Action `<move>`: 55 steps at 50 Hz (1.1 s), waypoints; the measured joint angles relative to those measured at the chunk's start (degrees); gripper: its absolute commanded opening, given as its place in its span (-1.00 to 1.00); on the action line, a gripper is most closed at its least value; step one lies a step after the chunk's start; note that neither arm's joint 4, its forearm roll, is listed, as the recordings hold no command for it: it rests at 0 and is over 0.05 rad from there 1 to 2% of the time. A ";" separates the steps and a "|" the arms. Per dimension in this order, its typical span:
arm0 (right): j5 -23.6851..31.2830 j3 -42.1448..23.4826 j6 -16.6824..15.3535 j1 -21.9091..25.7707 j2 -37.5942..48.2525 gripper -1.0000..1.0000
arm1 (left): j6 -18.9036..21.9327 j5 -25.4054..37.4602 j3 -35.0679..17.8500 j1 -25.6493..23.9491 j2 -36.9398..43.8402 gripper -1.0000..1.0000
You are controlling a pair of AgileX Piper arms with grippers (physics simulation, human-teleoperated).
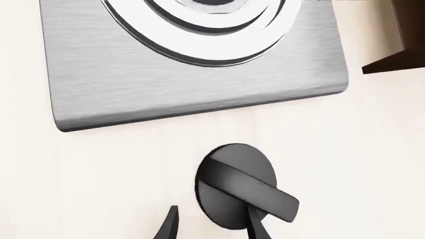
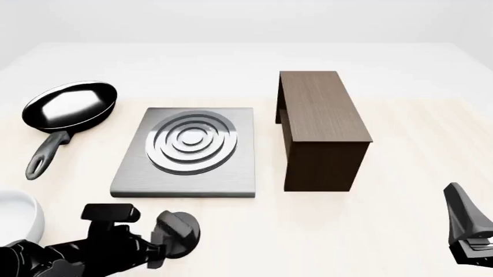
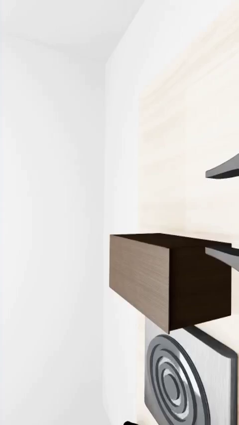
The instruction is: Turn on the stove.
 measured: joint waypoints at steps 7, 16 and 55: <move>0.00 0.00 0.00 0.00 0.00 1.00 | -0.52 0.36 -0.87 -0.69 0.65 1.00; 0.00 0.00 0.00 0.00 0.00 1.00 | -1.64 1.13 -2.25 -1.24 1.56 1.00; 0.00 0.00 0.00 0.00 0.00 1.00 | -4.35 3.96 -4.09 0.10 -2.88 1.00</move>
